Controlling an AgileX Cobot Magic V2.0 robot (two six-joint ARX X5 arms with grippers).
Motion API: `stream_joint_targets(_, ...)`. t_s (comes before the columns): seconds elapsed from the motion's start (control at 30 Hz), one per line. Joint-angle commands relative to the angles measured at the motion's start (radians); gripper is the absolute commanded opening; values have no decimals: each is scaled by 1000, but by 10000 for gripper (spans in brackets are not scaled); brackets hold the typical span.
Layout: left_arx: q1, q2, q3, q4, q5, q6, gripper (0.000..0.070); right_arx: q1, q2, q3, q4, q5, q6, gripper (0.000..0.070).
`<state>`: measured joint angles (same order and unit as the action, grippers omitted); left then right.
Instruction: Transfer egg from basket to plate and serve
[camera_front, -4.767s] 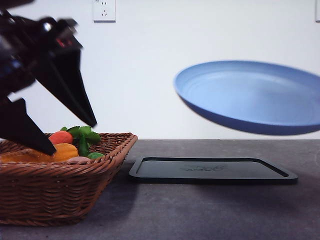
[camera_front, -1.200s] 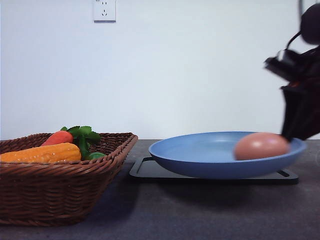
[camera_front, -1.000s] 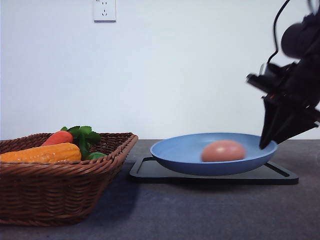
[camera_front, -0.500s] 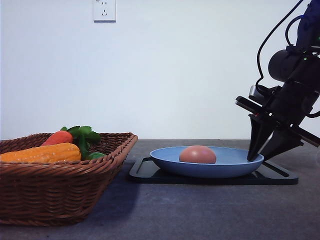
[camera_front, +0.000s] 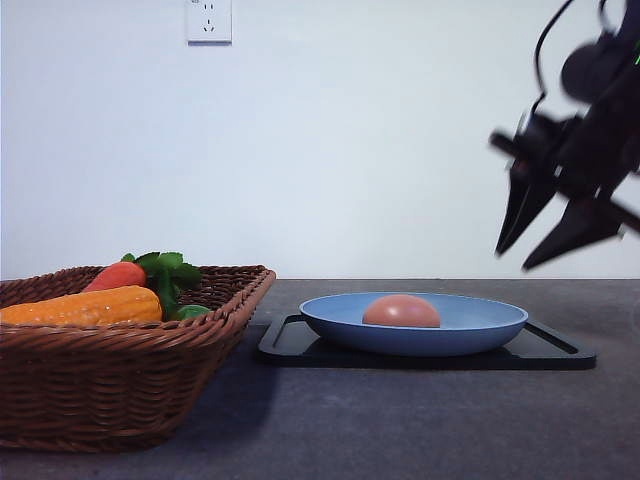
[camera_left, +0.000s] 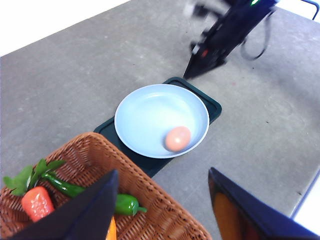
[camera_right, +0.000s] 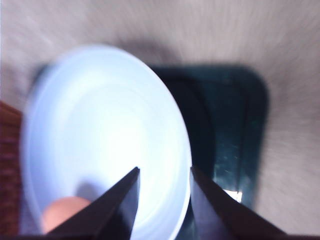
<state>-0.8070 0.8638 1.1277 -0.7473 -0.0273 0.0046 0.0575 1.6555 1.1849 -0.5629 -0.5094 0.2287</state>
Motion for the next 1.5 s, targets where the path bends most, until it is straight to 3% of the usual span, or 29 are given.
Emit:
stream_joint_targets(0.0, -5, 23, 23, 24, -4, -1, 265, -7, -32, 23, -29, 12, -32, 173)
stream_joint_targets(0.17, 26, 92, 23, 33, -4, 35, 31, 0, -182, 22, -156, 100, -96, 30)
stream_joint_targets(0.23, 52, 124, 23, 33, -5, 44, 0, 19, -240, 17, -186, 140, -114, 4)
stream_joint_targets(0.43, 199, 208, 1, 28, -4, 70, 0, 151, -455, -33, -199, 324, -118, 0)
stream_joint_targets(0.57, 309, 213, -71, 91, -3, 52, 0, 240, -599, -101, -168, 459, -125, 0)
stream_joint_targets(0.73, 407, 161, -211, 228, 5, 1, 0, 328, -767, -260, -31, 567, -126, 0)
stream_joint_targets(0.9, 424, 37, -394, 390, 8, -54, 0, 362, -930, -479, 163, 659, -127, 0)
stream_joint_targets(1.07, 421, -155, -582, 537, 8, -101, 0, 371, -1075, -707, 401, 669, -127, 0)
stream_joint_targets(1.13, 420, -227, -619, 531, 8, -130, 0, 371, -1114, -767, 450, 669, -124, 0)
stream_joint_targets(1.27, 420, -313, -626, 453, 8, -156, 0, 370, -1148, -798, 435, 672, -124, 0)
stream_joint_targets(1.47, 420, -338, -625, 464, 8, -156, 0, 370, -1156, -798, 474, 671, -124, 0)
